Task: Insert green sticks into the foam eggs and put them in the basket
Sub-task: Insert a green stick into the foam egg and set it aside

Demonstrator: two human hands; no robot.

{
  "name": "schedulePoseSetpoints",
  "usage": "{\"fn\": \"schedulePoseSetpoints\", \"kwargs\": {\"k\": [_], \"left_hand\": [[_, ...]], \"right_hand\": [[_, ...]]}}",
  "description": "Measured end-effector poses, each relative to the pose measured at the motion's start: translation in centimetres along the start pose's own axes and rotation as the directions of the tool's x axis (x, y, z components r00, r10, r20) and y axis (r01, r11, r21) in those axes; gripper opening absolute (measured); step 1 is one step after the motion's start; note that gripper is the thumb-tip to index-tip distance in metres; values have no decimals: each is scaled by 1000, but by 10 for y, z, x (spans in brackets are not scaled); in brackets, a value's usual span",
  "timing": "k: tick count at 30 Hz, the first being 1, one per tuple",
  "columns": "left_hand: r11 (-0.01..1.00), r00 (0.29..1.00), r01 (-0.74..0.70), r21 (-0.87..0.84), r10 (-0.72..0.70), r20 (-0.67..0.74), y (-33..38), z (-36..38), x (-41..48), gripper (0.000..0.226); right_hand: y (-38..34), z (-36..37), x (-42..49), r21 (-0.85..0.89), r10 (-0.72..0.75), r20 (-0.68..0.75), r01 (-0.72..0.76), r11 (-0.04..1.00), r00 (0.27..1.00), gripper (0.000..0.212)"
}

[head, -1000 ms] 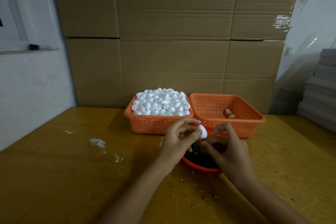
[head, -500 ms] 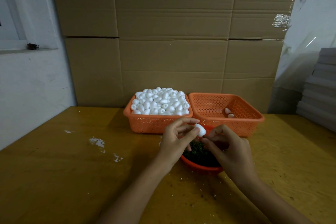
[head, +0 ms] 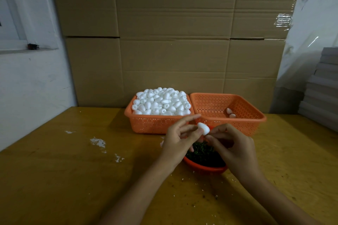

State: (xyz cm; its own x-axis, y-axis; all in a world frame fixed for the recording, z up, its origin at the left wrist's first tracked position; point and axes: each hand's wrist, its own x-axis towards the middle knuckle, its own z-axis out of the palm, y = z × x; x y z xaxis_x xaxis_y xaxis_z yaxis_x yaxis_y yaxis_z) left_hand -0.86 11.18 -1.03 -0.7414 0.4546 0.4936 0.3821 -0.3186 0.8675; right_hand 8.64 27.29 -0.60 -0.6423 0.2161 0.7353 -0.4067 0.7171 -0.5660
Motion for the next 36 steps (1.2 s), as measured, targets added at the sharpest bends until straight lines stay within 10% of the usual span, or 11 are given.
{"fn": "schedulePoseSetpoints", "kwargs": {"k": [4,9,36], "left_hand": [[979,999,-49,200,47,15,-3,3,-3,28],[664,954,-296,687,168,249,-9,6,-13,12],[619,931,-347,705,134,341,-8,12,-18,21]], "right_hand": [[15,-25,16,-62,82,-92,-88,994,992,18],[50,-59,34,-119,205,-271,-244,962,940,18],[86,-65,41,-264,273,-331,-366,892,903,41]]}}
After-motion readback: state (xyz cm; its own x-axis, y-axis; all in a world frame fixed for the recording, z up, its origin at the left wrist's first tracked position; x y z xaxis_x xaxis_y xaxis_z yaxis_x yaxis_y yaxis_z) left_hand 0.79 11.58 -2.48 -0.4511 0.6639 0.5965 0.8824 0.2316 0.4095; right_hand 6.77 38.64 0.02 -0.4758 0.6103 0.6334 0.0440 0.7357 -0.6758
